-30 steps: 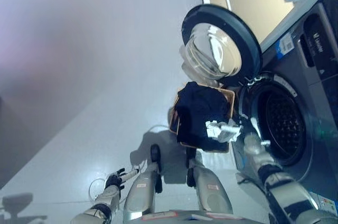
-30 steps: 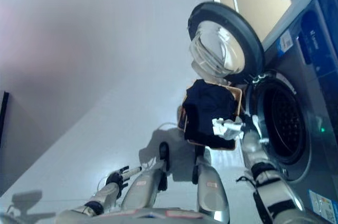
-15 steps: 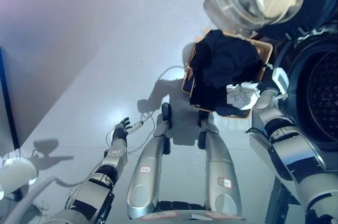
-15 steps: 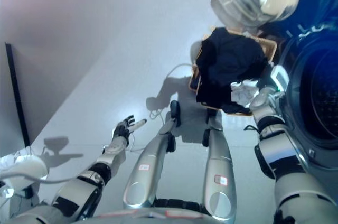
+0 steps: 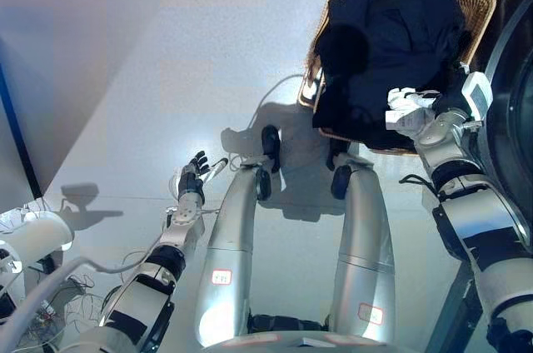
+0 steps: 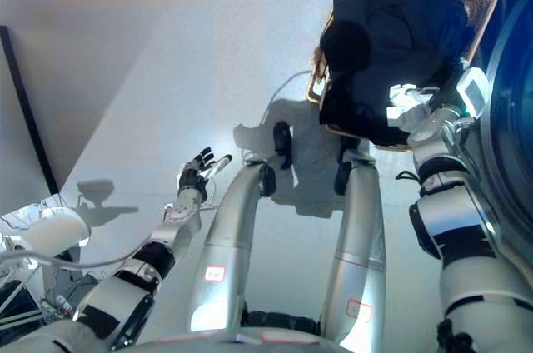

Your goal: Put the clothes in the basket into the washing machine.

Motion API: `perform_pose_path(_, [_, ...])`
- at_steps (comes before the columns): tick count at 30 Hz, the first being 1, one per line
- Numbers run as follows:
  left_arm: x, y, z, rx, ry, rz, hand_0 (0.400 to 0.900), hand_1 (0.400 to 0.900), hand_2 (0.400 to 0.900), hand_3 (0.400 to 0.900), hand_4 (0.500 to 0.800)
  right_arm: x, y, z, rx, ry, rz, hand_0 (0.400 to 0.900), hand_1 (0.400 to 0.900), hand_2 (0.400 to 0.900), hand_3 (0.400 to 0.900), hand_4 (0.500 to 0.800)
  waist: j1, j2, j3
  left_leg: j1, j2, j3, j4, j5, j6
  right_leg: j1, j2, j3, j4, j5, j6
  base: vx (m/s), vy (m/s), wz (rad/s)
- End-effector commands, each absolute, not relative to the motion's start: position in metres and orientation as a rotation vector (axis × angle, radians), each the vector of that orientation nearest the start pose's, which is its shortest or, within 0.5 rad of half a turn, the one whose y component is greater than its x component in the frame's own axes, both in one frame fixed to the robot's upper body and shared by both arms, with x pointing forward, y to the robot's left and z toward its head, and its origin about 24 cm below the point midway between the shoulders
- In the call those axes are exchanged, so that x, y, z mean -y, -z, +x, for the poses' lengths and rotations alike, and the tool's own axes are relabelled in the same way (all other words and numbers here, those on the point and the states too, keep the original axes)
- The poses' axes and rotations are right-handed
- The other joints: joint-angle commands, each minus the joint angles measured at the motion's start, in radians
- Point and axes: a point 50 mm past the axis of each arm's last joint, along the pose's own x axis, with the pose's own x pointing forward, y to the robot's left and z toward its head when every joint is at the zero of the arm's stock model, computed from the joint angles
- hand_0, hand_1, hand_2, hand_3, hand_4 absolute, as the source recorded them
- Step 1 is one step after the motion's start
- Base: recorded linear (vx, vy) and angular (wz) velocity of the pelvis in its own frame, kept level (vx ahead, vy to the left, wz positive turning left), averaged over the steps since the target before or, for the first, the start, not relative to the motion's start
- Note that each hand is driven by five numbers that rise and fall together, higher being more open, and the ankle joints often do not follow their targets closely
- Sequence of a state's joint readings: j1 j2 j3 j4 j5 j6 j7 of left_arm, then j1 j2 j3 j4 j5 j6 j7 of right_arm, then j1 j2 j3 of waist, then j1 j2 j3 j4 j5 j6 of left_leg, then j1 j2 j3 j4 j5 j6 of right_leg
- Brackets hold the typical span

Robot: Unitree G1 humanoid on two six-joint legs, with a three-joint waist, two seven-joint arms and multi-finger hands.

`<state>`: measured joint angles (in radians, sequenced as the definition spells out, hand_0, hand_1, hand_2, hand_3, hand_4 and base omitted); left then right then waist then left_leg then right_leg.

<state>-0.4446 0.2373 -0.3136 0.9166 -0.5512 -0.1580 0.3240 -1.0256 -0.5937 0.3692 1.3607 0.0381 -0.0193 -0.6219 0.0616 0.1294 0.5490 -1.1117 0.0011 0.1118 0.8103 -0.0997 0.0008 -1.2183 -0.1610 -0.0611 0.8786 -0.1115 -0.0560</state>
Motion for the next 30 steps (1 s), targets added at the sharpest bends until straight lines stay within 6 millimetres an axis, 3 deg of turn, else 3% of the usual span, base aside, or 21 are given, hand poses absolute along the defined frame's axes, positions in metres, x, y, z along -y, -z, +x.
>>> perform_pose_path(1, [-0.198, 0.059, 0.271, -0.474, -0.355, -0.029, 0.900, 0.900, 0.900, 0.900, 0.800, 0.331, -0.112, 0.354, -0.230, 0.810, -0.867, 0.900, 0.900, 0.900, 0.900, 0.800, -0.015, 0.051, -0.032, 0.024, -0.030, 0.021, 0.011, -0.102, 0.005, -0.007, 0.032, 0.050, 0.063, -0.082, 0.080, 0.00, 0.000, 0.00])
perform_pose_path(2, [-0.200, 0.060, 0.272, -0.481, -0.363, -0.026, 0.900, 0.900, 0.900, 0.900, 0.800, 0.330, -0.111, 0.355, -0.236, 0.802, -0.868, 0.900, 0.900, 0.900, 0.900, 0.800, -0.015, 0.049, -0.035, 0.020, -0.030, 0.020, 0.014, -0.101, 0.004, -0.010, 0.031, 0.049, 0.063, -0.081, 0.081, 0.00, 0.000, 0.00])
perform_pose_path(3, [-0.200, 0.060, 0.272, -0.481, -0.363, -0.026, 0.900, 0.900, 0.900, 0.900, 0.800, 0.330, -0.111, 0.355, -0.236, 0.802, -0.868, 0.582, 0.582, 0.582, 0.582, 0.609, -0.015, 0.049, -0.035, 0.019, -0.031, 0.020, 0.014, -0.101, 0.004, -0.011, 0.030, 0.049, 0.063, -0.081, 0.081, 0.00, 0.000, 0.00])
perform_pose_path(4, [-0.202, 0.060, 0.272, -0.487, -0.377, -0.026, 0.900, 0.900, 0.900, 0.900, 0.800, 0.328, -0.109, 0.355, -0.238, 0.796, -0.854, 0.400, 0.400, 0.400, 0.400, 0.500, -0.016, 0.048, -0.040, 0.017, -0.032, 0.018, 0.015, -0.099, 0.003, -0.013, 0.031, 0.051, 0.063, -0.078, 0.082, 0.00, 0.000, 0.00])
perform_pose_path(13, [-0.208, 0.066, 0.267, -0.526, -0.417, -0.020, 0.900, 0.900, 0.900, 0.900, 0.800, 0.322, -0.082, 0.345, -0.264, 0.792, -0.770, 0.400, 0.400, 0.400, 0.400, 0.500, -0.022, 0.025, -0.068, 0.035, -0.034, 0.008, 0.000, -0.090, 0.000, 0.010, 0.031, 0.047, 0.045, -0.064, 0.088, -0.01, 0.003, 0.00])
perform_pose_path(19, [-0.216, 0.069, 0.263, -0.538, -0.467, -0.028, 0.900, 0.900, 0.900, 0.900, 0.800, 0.313, -0.092, 0.349, -0.130, 0.832, -0.614, 0.400, 0.400, 0.400, 0.400, 0.500, -0.044, -0.008, -0.075, 0.096, -0.025, 0.009, -0.051, -0.086, -0.003, 0.075, 0.036, 0.046, -0.007, -0.046, 0.092, -0.01, 0.019, -0.12])
perform_pose_path(23, [-0.223, 0.076, 0.253, -0.574, -0.526, -0.067, 0.900, 0.900, 0.900, 0.900, 0.800, 0.306, -0.114, 0.350, 0.052, 0.850, -0.404, 0.400, 0.400, 0.400, 0.400, 0.500, -0.073, -0.040, -0.078, 0.145, -0.017, 0.008, -0.092, -0.085, -0.006, 0.129, 0.051, 0.053, -0.058, -0.037, 0.092, 0.00, 0.025, -0.21])
perform_pose_path(24, [-0.225, 0.080, 0.249, -0.597, -0.553, -0.090, 0.900, 0.900, 0.900, 0.900, 0.800, 0.303, -0.121, 0.346, 0.130, 0.856, -0.231, 0.400, 0.400, 0.400, 0.400, 0.500, -0.090, -0.053, -0.075, 0.175, -0.014, 0.009, -0.109, -0.088, -0.007, 0.158, 0.057, 0.054, -0.078, -0.037, 0.093, 0.00, 0.018, -0.17])
perform_pose_path(25, [-0.225, 0.080, 0.249, -0.597, -0.553, -0.089, 0.900, 0.900, 0.900, 0.900, 0.800, 0.303, -0.120, 0.345, 0.129, 0.856, -0.230, 0.400, 0.400, 0.400, 0.400, 0.500, -0.089, -0.054, -0.081, 0.167, -0.014, 0.010, -0.108, -0.086, -0.007, 0.150, 0.056, 0.055, -0.076, -0.035, 0.093, 0.00, 0.017, -0.17])
perform_pose_path(30, [-0.226, 0.087, 0.241, -0.647, -0.596, -0.133, 0.900, 0.900, 0.900, 0.900, 0.800, 0.313, -0.131, 0.326, 0.299, 0.938, 0.227, 0.400, 0.400, 0.400, 0.400, 0.500, -0.118, -0.072, -0.083, 0.209, -0.010, 0.005, -0.131, -0.090, -0.009, 0.200, 0.069, 0.056, -0.115, -0.036, 0.092, 0.00, -0.004, -0.09])
